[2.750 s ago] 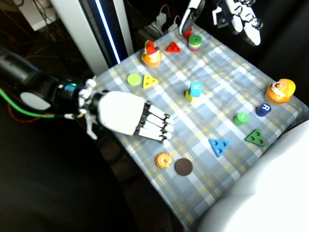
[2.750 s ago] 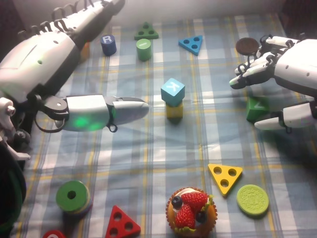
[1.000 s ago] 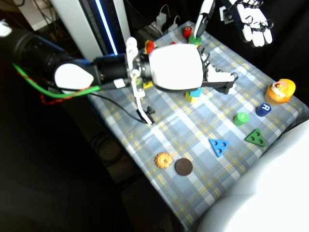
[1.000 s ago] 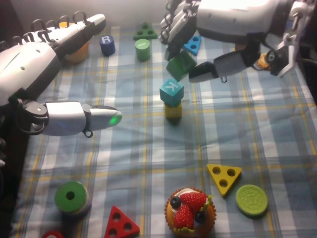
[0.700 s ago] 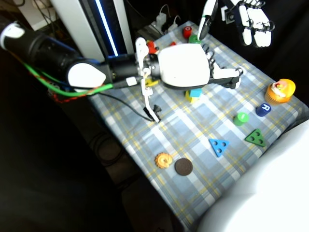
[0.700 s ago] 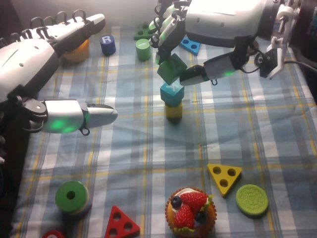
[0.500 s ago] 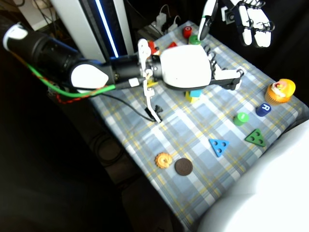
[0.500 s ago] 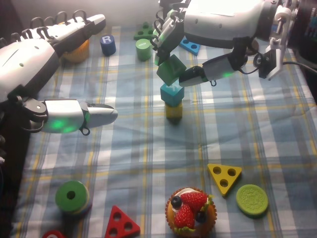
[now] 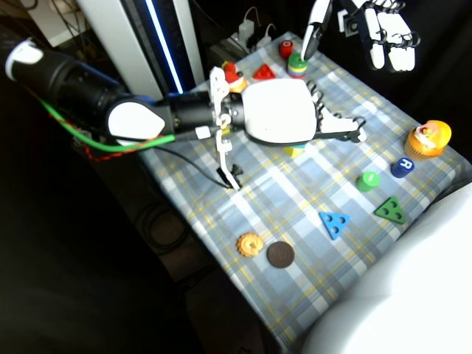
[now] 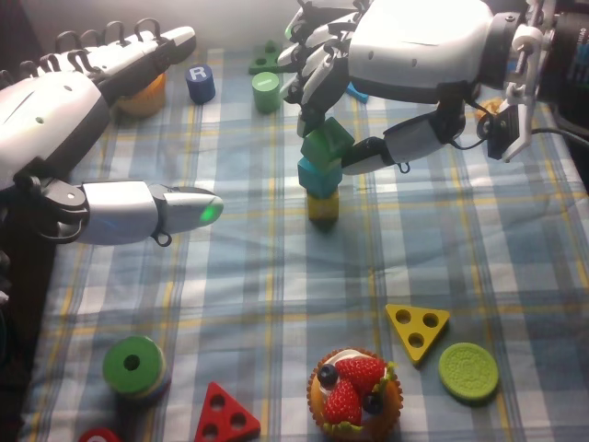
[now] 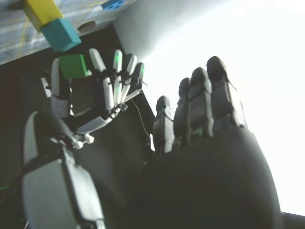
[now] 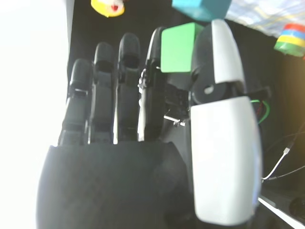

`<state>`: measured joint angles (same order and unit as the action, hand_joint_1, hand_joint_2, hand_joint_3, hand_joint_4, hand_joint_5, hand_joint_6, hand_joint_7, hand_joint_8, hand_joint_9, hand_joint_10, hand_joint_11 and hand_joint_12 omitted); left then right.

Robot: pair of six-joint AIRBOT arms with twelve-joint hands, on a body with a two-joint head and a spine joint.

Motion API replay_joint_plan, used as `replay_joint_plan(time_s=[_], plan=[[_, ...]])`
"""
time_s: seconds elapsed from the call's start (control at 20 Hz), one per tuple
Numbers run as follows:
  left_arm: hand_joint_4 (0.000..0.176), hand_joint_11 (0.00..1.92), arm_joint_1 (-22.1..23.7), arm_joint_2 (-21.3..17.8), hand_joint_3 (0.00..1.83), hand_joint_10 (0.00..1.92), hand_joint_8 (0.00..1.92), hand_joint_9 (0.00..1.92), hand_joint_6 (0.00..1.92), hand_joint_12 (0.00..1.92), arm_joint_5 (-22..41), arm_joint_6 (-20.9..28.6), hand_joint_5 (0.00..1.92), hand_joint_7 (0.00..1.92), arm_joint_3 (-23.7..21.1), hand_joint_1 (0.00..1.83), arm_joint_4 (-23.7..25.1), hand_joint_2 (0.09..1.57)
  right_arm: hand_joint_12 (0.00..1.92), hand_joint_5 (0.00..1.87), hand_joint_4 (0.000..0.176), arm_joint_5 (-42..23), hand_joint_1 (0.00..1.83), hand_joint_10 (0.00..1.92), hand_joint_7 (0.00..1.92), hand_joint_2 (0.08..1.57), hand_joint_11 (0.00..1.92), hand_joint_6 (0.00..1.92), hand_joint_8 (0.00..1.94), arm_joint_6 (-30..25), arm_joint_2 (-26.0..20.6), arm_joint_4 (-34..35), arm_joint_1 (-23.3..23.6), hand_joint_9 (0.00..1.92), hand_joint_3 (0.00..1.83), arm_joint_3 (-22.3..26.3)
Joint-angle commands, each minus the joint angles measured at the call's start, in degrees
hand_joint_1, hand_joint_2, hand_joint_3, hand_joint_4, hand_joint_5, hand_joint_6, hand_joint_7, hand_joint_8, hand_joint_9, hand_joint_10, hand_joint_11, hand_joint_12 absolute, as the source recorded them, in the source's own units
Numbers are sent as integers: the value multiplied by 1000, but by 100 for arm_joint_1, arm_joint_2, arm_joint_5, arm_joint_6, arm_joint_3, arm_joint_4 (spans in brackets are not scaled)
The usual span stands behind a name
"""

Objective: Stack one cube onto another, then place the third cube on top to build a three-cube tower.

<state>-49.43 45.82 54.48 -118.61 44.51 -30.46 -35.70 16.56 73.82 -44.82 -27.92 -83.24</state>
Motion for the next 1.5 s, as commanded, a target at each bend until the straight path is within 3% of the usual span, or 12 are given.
replay_joint_plan(time_s=[0.0,0.3,0.45,0.75,0.95,1.0,1.05,1.15,1.3,1.35,1.4,1.45], plan=[[176,0,104,-16,0,2,0,130,2,402,654,22,156,127,21,710,184,833,827,1031,0,-494,1169,19,767,1088,0,890,7,-30,12,230,44,521,0,-18],[176,0,120,-4,1,4,2,128,1,357,633,21,148,130,28,690,186,830,752,1034,0,-486,1168,1,760,1087,0,885,4,-30,12,225,33,470,0,-30],[176,0,120,-4,1,2,1,134,2,359,631,21,160,134,28,702,186,835,945,1051,0,-482,1173,21,776,1078,0,856,2,-30,12,225,28,576,0,-30],[176,0,134,1,0,3,2,130,2,351,633,21,170,135,34,699,186,831,1002,1030,0,-479,1138,3,740,1086,0,896,0,-30,12,225,28,545,1,-40],[176,0,156,19,3,3,0,142,0,436,624,21,144,135,45,670,192,837,936,1014,0,-479,1135,7,691,1093,0,920,4,-30,12,213,28,533,0,-41],[176,0,158,21,1,4,1,159,3,373,625,20,163,147,45,675,195,833,716,1018,0,-479,1119,9,630,1091,0,916,5,-30,12,204,28,434,0,-43],[176,0,160,23,0,2,0,162,1,337,623,20,159,147,47,684,196,830,684,1021,0,-477,1123,20,652,1090,0,910,12,-30,12,201,28,455,0,-46],[176,0,162,25,0,0,0,150,0,358,623,20,143,134,47,708,198,827,833,1026,0,-470,1119,22,698,1087,0,903,18,-30,12,201,28,488,0,-59],[176,0,167,26,0,1,1,140,2,355,621,20,150,131,51,724,199,826,832,1020,0,-466,1113,7,656,1089,0,913,9,-30,12,193,28,461,1,-61],[176,0,170,27,0,2,1,143,2,371,623,20,157,135,51,744,200,824,708,1014,13,-466,1094,6,590,1091,0,924,4,-31,12,192,28,376,1,-61],[176,0,171,27,0,0,0,138,0,375,625,20,152,131,51,745,202,823,611,879,0,-466,1117,5,599,1005,0,414,5,-31,12,192,28,366,0,-61],[176,0,172,28,0,1,2,141,0,375,626,20,152,134,51,756,203,816,556,895,0,-466,1110,3,585,985,0,166,2,-31,12,192,28,352,0,-60]])
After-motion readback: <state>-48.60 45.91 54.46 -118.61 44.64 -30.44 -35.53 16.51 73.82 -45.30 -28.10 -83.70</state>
